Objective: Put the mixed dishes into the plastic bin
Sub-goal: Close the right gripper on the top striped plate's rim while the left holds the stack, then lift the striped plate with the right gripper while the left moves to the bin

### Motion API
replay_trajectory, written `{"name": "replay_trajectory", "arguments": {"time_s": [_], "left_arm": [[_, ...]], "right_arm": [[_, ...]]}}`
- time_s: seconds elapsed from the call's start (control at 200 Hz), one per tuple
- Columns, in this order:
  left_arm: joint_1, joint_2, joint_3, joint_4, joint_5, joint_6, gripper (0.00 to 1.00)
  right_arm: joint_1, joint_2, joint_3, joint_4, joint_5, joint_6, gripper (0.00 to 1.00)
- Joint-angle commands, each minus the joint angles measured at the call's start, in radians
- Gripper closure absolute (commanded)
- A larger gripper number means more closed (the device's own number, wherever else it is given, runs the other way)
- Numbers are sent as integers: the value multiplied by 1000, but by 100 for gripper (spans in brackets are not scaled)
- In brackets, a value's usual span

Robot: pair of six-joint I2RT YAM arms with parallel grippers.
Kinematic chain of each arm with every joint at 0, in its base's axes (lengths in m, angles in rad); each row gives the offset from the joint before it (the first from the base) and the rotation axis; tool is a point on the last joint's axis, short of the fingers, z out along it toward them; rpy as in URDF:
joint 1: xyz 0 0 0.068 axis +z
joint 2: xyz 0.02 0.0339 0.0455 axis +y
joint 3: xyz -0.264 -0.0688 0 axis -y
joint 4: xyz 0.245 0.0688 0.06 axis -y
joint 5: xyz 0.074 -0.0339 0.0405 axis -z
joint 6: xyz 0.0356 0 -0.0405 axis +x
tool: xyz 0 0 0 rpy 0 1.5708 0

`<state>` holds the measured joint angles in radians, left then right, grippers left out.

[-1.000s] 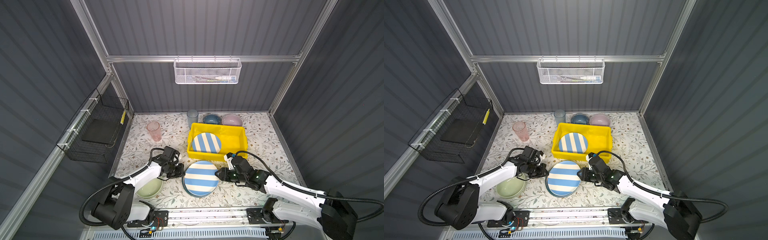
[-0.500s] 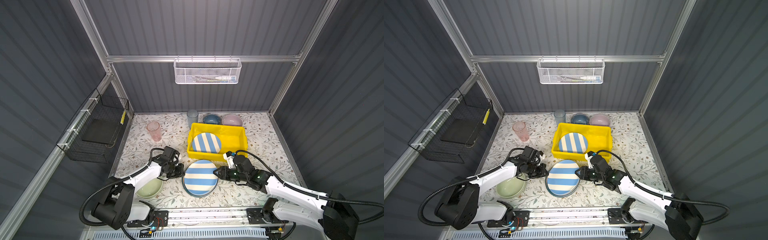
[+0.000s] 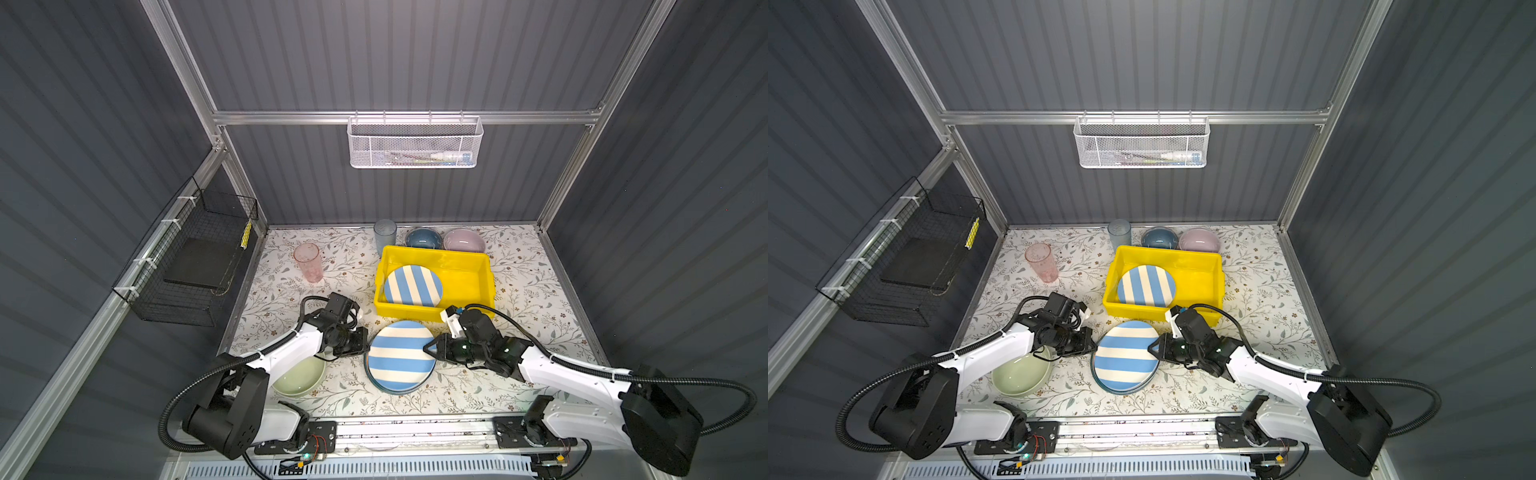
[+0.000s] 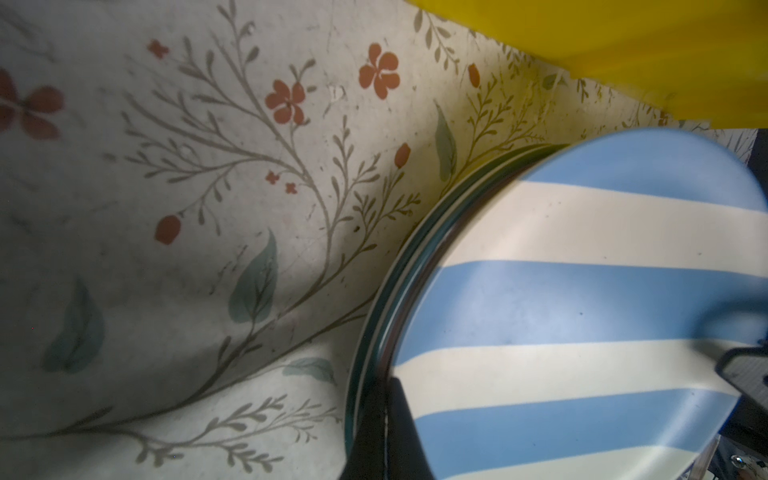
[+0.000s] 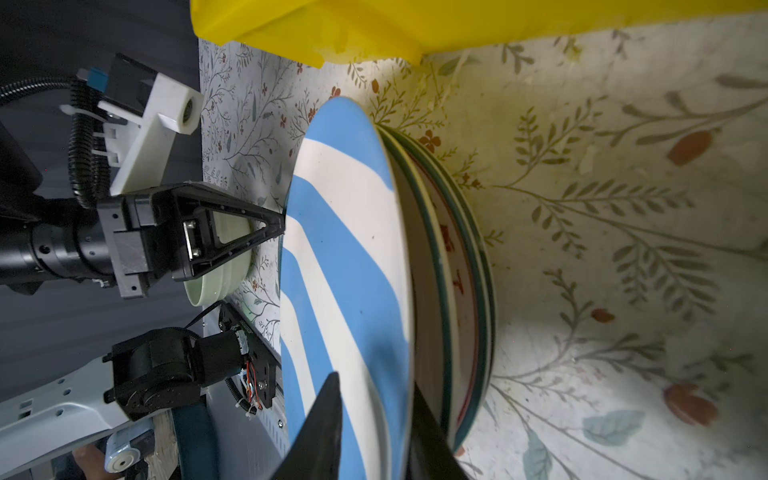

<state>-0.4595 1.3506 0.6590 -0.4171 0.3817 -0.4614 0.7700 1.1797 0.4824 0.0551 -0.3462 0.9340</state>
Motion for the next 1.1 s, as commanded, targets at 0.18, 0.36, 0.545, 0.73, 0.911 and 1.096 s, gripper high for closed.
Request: {"name": "replay_trajectory", "arguments": {"time_s": [0.18, 0.36, 0.545, 0.73, 0.911, 1.096], "left_arm": [[-3, 12, 2, -79, -73, 4, 94], [-2, -18, 19, -84, -63, -2, 94], [-2, -65, 62, -130, -75, 1, 91], [-2, -87, 109, -170, -109, 14, 88], [-1, -54, 181, -186, -148, 30, 75], [7, -2, 289, -177, -178, 53, 65]], "right_arm": [[-3, 6, 13, 17, 39, 17, 89], [-6, -15, 27, -40, 53, 10, 97], [-9, -54, 31, -67, 53, 1, 100], [-14, -148, 54, -118, 59, -39, 100], [-45, -219, 118, -255, 80, -111, 100], [-177, -292, 191, -373, 70, -183, 100]]}}
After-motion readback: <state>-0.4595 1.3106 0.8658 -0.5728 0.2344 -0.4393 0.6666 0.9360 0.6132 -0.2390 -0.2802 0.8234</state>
